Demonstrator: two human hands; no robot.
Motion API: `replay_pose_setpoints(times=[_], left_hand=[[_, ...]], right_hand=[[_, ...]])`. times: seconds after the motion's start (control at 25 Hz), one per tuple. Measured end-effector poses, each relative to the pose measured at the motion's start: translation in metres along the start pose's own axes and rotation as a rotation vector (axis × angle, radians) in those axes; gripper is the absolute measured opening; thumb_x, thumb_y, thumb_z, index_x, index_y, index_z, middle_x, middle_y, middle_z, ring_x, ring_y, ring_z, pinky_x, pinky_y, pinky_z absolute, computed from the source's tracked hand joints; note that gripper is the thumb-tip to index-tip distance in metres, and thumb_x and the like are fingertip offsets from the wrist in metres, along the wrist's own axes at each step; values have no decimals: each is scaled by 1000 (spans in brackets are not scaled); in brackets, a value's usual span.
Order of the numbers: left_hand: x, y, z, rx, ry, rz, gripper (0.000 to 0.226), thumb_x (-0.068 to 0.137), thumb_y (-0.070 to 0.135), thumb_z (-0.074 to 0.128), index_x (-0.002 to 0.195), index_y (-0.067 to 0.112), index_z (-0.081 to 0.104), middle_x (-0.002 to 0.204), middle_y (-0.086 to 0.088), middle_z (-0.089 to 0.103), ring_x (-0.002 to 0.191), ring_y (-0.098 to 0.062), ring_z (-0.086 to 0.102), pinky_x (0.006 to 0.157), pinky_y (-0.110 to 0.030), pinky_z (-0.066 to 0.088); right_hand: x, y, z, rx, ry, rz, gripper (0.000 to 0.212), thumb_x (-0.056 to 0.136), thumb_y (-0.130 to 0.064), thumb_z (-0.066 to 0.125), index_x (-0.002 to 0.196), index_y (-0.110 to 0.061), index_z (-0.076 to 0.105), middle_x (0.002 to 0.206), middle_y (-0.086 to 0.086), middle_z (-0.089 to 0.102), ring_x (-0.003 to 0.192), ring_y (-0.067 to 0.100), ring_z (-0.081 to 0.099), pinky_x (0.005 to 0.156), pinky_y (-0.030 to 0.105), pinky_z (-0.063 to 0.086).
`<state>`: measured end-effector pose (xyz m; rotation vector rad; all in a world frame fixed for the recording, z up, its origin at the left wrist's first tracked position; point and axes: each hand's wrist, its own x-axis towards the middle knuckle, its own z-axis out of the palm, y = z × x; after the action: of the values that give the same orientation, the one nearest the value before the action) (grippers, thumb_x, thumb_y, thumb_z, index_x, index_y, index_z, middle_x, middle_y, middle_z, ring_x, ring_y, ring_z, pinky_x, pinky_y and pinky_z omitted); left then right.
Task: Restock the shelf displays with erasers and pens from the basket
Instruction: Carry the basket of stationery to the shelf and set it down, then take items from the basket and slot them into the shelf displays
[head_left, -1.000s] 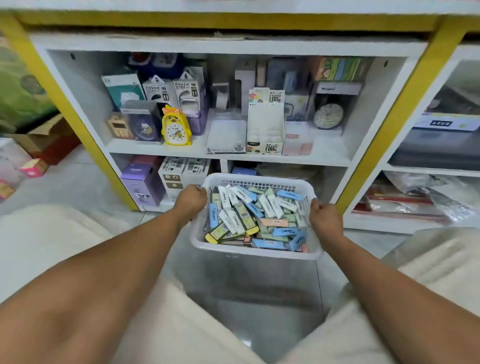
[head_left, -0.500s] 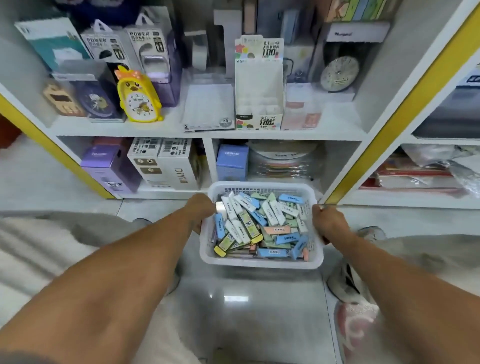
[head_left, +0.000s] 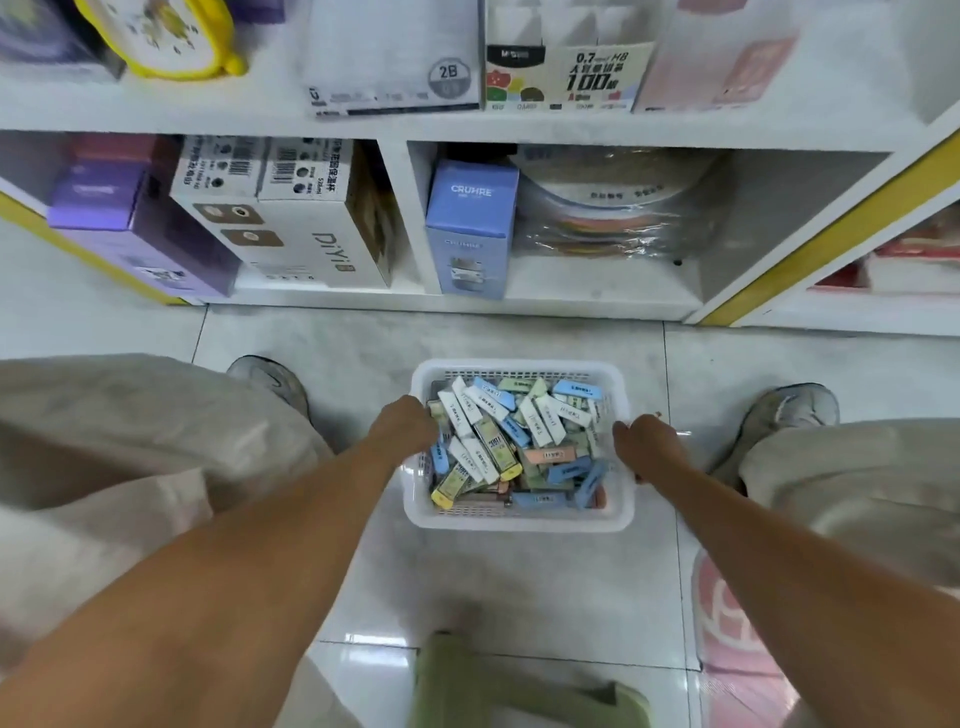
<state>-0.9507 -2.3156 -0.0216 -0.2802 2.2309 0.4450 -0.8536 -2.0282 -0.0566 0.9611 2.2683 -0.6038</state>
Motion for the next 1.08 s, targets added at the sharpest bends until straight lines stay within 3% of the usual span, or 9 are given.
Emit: replay_pose_setpoints(times=[0.08, 0.16, 0.28, 0.36, 0.48, 0.68, 0.8, 0.92, 1.08], left_hand=[[-2, 6, 4, 270, 142, 67, 30, 83, 16, 59, 112, 8, 54, 96, -4, 57, 81, -18, 57, 64, -32, 50], [0, 19, 12, 473, 296, 276, 52, 81, 12, 64, 128, 8, 44, 121, -9, 50, 112, -27, 50, 82, -38, 49], [6, 41, 27, 552, 137, 615, 67, 82, 4, 66, 142, 7, 37, 142, -13, 43, 132, -30, 40, 102, -41, 43], [11, 47, 38, 654, 83, 702, 78, 80, 12, 74, 145, 5, 31, 148, -15, 36, 137, -29, 34, 110, -39, 36], [21, 43, 52, 741, 133, 718, 97, 73, 33, 82, 146, 4, 25, 147, -14, 33, 138, -31, 29, 115, -41, 27], [29, 36, 68, 679, 139, 735, 93, 64, 36, 86, 136, 3, 36, 136, -14, 37, 126, -30, 35, 106, -36, 34], [32, 32, 72, 643, 134, 715, 107, 63, 42, 86, 143, 1, 29, 145, -18, 29, 136, -33, 26, 114, -37, 27], [33, 30, 72, 629, 110, 703, 112, 62, 51, 85, 144, 1, 26, 153, -20, 21, 144, -37, 16, 119, -43, 19], [37, 33, 65, 678, 125, 721, 108, 56, 54, 84, 139, 5, 35, 136, -11, 38, 126, -29, 32, 106, -40, 31]], right_hand=[[-7, 1, 7, -129, 194, -133, 24, 99, -25, 44, 96, -5, 56, 102, 14, 61, 92, 32, 61, 73, 38, 51], [-13, -6, 12, -190, 337, -334, 14, 96, -17, 47, 107, -9, 52, 108, 9, 52, 97, 28, 53, 70, 38, 45], [-16, -30, 23, -208, 128, -455, 37, 95, -16, 52, 131, -11, 46, 126, 9, 51, 113, 28, 50, 88, 41, 49], [-16, -38, 36, -227, 69, -453, 56, 93, -18, 59, 144, -9, 37, 139, 12, 45, 125, 29, 43, 103, 41, 45], [-18, -39, 53, -256, 128, -469, 68, 90, -21, 62, 149, -11, 31, 146, 12, 38, 132, 32, 35, 108, 42, 40], [-21, -35, 63, -32, 75, -553, 64, 87, -11, 59, 148, -15, 38, 140, 11, 50, 125, 32, 48, 102, 45, 45], [-24, -30, 71, 16, 162, -541, 65, 86, -9, 59, 148, -8, 38, 142, 17, 49, 127, 37, 48, 102, 49, 44], [-22, -29, 71, 68, 173, -515, 62, 85, -11, 60, 144, -7, 40, 132, 16, 56, 118, 36, 54, 94, 46, 49], [-16, -28, 65, 111, 71, -491, 65, 80, -8, 64, 141, -15, 41, 123, 13, 61, 109, 34, 58, 87, 40, 51]])
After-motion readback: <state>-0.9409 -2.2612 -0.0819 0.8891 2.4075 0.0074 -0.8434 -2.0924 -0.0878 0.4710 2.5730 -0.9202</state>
